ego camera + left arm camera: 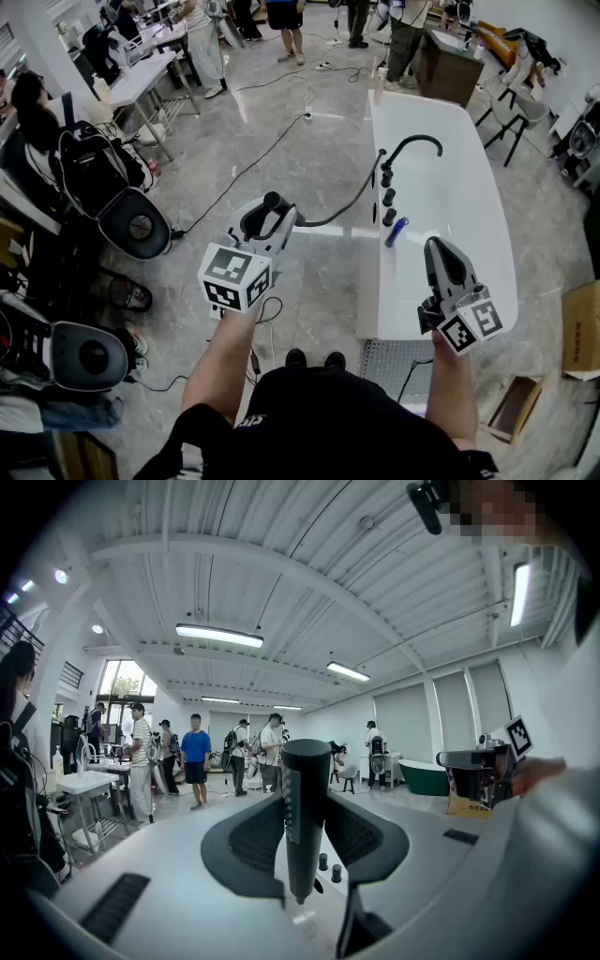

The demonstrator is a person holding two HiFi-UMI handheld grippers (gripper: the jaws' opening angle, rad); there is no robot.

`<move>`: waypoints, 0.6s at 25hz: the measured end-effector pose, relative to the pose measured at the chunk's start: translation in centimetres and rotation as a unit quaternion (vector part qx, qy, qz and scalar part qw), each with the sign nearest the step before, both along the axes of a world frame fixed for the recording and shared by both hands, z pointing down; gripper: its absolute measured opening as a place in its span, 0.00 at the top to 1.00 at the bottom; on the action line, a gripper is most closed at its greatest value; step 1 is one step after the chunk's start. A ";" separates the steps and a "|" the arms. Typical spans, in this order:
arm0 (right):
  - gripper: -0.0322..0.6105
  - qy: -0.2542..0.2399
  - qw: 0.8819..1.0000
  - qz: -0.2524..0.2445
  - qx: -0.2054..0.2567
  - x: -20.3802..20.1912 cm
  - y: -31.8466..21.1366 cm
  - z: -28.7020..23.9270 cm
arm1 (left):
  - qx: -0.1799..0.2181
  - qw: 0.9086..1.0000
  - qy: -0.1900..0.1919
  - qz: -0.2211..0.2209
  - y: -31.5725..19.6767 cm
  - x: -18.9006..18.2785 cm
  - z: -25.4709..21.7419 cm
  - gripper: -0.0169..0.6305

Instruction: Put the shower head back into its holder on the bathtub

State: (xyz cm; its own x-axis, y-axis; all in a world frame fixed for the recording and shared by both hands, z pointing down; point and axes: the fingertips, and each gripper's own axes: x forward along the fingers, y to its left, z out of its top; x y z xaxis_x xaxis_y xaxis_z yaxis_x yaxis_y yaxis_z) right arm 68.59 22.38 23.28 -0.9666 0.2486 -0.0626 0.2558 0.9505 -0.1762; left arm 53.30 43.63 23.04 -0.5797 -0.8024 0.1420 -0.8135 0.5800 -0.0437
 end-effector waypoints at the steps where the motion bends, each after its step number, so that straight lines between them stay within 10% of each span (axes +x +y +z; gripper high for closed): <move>1: 0.93 0.000 1.000 -0.001 0.000 0.1 -0.3 0.0 | 0.000 1.000 0.000 -0.001 -0.3 0.1 0.0 0.75; 15: 0.93 0.003 1.000 -0.014 -0.003 1.3 -3.9 0.7 | 0.000 0.999 0.019 -0.038 -4.1 2.1 2.2 0.75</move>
